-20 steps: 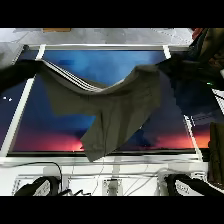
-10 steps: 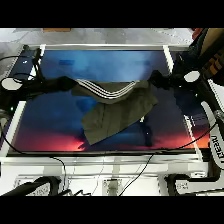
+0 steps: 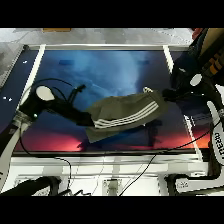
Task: Fold the clothes and pants, and hang the long-sleeved shirts on hangers.
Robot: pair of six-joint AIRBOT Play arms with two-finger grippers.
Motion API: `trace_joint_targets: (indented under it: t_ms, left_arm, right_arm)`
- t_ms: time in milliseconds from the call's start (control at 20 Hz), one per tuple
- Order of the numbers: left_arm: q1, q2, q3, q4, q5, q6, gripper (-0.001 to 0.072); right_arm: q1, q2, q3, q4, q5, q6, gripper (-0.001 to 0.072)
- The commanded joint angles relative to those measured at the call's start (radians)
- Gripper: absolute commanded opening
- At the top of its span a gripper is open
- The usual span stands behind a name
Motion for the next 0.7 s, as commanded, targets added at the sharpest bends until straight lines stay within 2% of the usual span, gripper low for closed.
trace_joint_targets:
  t_ms: [0, 150, 200, 250, 300, 350, 500, 650]
  left_arm:
    - [-0.087, -0.001, -0.06, 0.125, -0.005, -0.081, 0.0011]
    - [-0.101, -0.002, -0.102, 0.278, 0.079, -0.167, 0.0014]
    - [-0.099, -0.003, -0.109, 0.282, 0.083, -0.179, 0.0068]
    - [-0.097, -0.003, -0.11, 0.28, 0.083, -0.179, 0.0304]
    - [-0.097, -0.002, -0.11, 0.28, 0.083, -0.179, 0.0632]
    - [-0.097, -0.002, -0.11, 0.281, 0.083, -0.178, 0.0708]
    - [-0.097, -0.002, -0.11, 0.295, 0.09, -0.178, 0.071]
    - [-0.097, -0.003, -0.11, 0.315, 0.119, -0.178, 0.071]
  right_arm:
    - [-0.006, -0.001, 0.0, -0.138, 0.072, -0.033, 0.0022]
    - [-0.005, -0.001, 0.0, -0.113, -0.021, -0.034, 0.0028]
    - [-0.005, -0.001, 0.0, -0.114, -0.047, -0.034, 0.0114]
    - [-0.005, -0.001, 0.0, -0.116, -0.074, -0.034, 0.0375]
    - [-0.006, -0.001, 0.0, -0.118, -0.101, -0.035, 0.0598]
    - [-0.006, -0.001, 0.0, -0.118, -0.136, -0.035, 0.0612]
    - [-0.015, -0.005, 0.0, -0.116, -0.226, -0.032, 0.0601]
    - [-0.057, -0.037, 0.013, -0.108, -0.221, -0.034, 0.0572]
